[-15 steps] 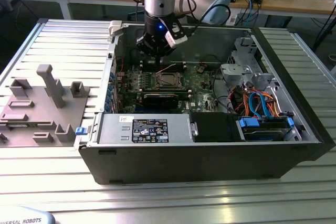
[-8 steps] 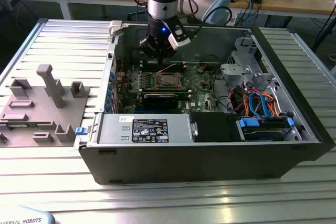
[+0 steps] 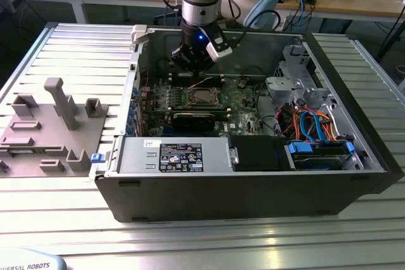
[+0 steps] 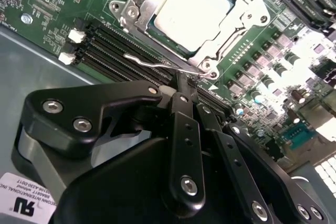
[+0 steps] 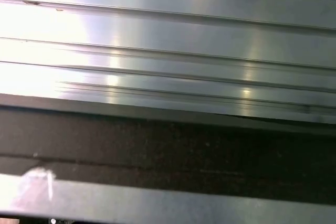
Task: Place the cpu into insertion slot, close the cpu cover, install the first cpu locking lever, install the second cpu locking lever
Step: 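Install the first cpu locking lever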
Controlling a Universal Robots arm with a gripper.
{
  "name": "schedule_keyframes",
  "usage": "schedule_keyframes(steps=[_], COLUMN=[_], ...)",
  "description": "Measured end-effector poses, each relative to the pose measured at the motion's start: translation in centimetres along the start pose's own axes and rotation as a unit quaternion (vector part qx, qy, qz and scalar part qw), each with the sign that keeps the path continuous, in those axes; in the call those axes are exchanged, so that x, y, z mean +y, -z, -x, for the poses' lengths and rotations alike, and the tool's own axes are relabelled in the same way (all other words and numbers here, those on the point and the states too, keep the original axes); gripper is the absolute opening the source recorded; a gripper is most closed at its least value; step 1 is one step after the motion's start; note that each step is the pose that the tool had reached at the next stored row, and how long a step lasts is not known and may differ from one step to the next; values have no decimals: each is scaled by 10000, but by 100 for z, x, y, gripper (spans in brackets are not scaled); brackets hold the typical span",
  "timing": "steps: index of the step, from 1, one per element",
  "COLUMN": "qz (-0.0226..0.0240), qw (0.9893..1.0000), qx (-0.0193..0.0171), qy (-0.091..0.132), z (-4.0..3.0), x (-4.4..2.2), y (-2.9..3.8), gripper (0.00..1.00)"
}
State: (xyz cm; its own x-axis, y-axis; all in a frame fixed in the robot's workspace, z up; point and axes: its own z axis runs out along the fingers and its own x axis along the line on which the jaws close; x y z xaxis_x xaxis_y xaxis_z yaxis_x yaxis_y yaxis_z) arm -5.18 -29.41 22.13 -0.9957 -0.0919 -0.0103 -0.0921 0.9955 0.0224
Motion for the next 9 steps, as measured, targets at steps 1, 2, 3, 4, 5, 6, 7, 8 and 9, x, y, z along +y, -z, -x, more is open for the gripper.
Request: schedule_keyframes(steps=[1,2,3,4,5,6,7,8,9], qz=[-4,-9,-15,-21,-27,-32,-35,-38,-42], qw=[10000,10000,10000,9999,9999,9999,9999,9999,9999], qx=[1,2,4,5,6,7,7,7,8], qy=[13,28,62,102,121,122,123,123,123], z=[2,3,4,5,6,6,7,7,9], x=[0,0,0,-1,-1,-1,-1,-1,-2], y=[-5,-8,-13,-16,-19,-22,-26,-30,-38], gripper=[11,11,11,11,11,11,11,11,11])
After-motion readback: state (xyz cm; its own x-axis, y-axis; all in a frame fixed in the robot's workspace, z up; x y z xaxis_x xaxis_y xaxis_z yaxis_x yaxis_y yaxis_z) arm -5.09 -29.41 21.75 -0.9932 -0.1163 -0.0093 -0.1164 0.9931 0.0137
